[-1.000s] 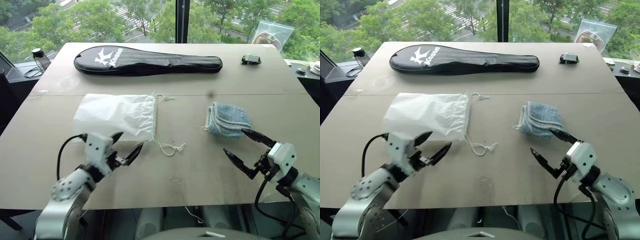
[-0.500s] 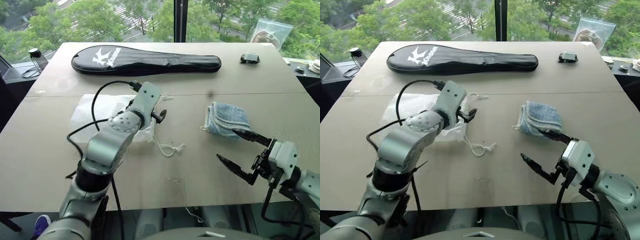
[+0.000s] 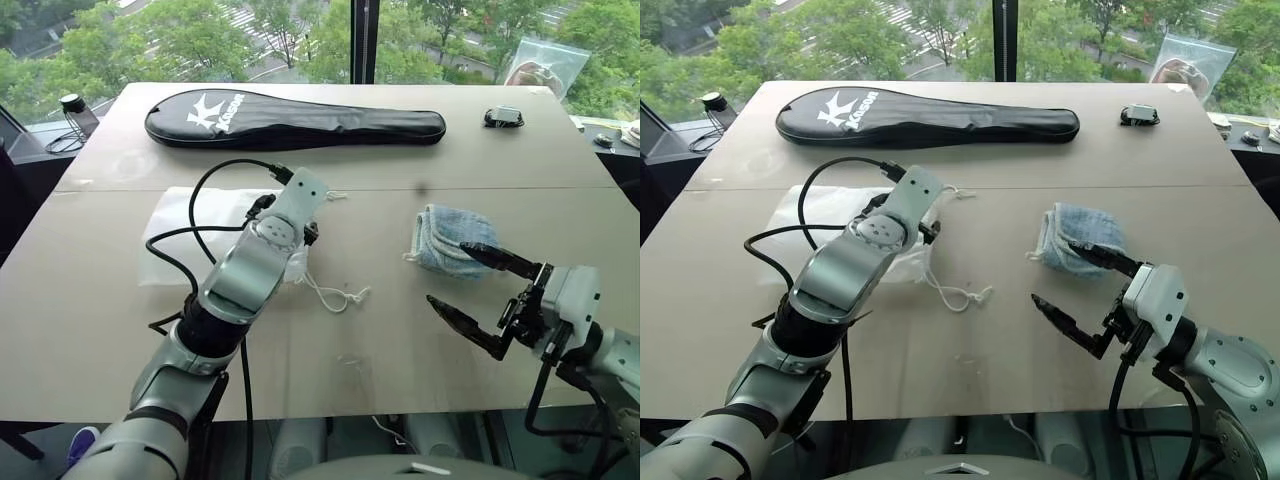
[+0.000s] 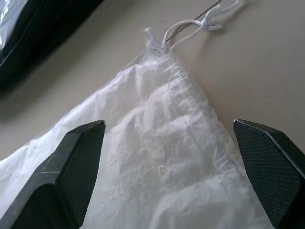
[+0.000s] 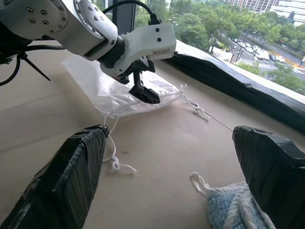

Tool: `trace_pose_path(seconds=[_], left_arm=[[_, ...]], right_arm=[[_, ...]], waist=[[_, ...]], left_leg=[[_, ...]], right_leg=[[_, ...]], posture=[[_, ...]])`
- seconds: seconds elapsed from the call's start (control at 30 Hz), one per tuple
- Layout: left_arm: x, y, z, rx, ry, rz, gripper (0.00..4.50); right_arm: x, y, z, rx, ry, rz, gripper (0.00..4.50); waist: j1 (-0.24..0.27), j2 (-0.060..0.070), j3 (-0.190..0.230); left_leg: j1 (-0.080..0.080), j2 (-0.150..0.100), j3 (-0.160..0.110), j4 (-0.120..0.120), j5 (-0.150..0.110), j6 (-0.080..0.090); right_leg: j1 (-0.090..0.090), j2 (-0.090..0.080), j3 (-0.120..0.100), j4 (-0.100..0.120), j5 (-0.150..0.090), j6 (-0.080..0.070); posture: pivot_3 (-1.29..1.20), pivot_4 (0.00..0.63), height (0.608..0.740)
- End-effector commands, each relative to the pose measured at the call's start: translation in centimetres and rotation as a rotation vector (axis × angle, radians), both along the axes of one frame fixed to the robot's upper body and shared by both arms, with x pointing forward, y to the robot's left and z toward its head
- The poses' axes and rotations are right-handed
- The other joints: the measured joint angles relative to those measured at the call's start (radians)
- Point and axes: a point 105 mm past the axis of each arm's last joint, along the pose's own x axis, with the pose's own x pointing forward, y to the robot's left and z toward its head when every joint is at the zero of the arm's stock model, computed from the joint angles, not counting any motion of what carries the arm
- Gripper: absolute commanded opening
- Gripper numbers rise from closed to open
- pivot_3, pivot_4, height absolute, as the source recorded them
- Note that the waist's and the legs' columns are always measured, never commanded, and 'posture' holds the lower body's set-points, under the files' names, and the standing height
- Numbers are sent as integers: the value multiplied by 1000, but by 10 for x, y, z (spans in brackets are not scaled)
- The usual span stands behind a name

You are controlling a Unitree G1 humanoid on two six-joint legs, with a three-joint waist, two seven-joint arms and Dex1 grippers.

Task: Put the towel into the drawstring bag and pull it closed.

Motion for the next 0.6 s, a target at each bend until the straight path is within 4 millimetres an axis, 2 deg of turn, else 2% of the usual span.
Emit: trace_pose_path(seconds=[0.03, 0.1, 0.13, 0.17, 0.27, 0.33, 0.37, 0.4, 0.43, 0.6], left_arm=[[0, 1, 1, 28, -12, 8, 4413], [0, 3, -9, 20, 16, 16, 4413], [0, 5, -14, 9, 35, 19, 3898], [1, 7, -17, 2, 45, 21, 3622], [2, 9, -20, -33, 54, -15, 2307], [0, 14, -24, -20, 78, -85, 1341], [0, 18, -22, -14, 70, -135, 859], [1, 22, -19, -6, 56, -172, 585], [1, 25, -13, -4, 36, -244, 26], [-6, 44, 16, 10, -45, -590, 26]], right_arm=[[-4, 5, 10, -3, -43, 21, 4500], [-3, 4, 10, -6, -43, 20, 4500], [-3, 3, 10, -8, -42, 19, 4500], [-3, 3, 10, -10, -42, 19, 4500], [-2, 2, 10, -13, -41, 18, 4500], [-1, 3, 9, -13, -40, 19, 4500], [-1, 3, 9, -10, -40, 20, 4500], [0, 4, 9, -6, -40, 21, 4500], [0, 5, 8, -4, -40, 23, 4500], [2, 8, 6, 5, -40, 29, 4500]], waist=[[-1, 0, 0], [-1, 0, 0], [-1, 0, 0], [-1, 0, 0], [0, 0, 0], [-3, 0, 0], [-6, 0, 0], [-6, 0, 0], [-6, 0, 0], [2, 0, 1]], left_leg=[[0, 0, 0, 0, 0, 0], [0, 0, 0, 0, 0, 0], [0, 0, 0, 0, 0, 0], [0, 0, 0, 0, 0, 0], [0, 0, 0, 0, 0, 0], [0, 0, 0, 0, 0, 0], [1, 0, 0, 0, 0, 0], [1, 1, 1, -1, 0, 0], [1, 1, 1, -1, 0, 0], [0, 1, 1, 0, 0, 0]], right_leg=[[0, 0, 0, 0, 0, 0], [0, 0, 0, 0, 0, 0], [0, 0, 0, 0, 0, 0], [0, 0, 0, 0, 0, 0], [0, 0, 0, 0, 0, -1], [0, 0, 0, 0, 1, -1], [0, 0, 0, 0, 1, -1], [0, 0, 1, 1, 1, -1], [0, 0, 1, 1, 1, -1], [-1, 0, 0, -1, 1, -2]], posture=[[0, 150, 740], [0, 150, 740], [0, 150, 740], [0, 150, 740], [0, 150, 740], [0, 150, 740], [0, 150, 740], [0, 150, 740], [0, 150, 740], [0, 150, 740]])
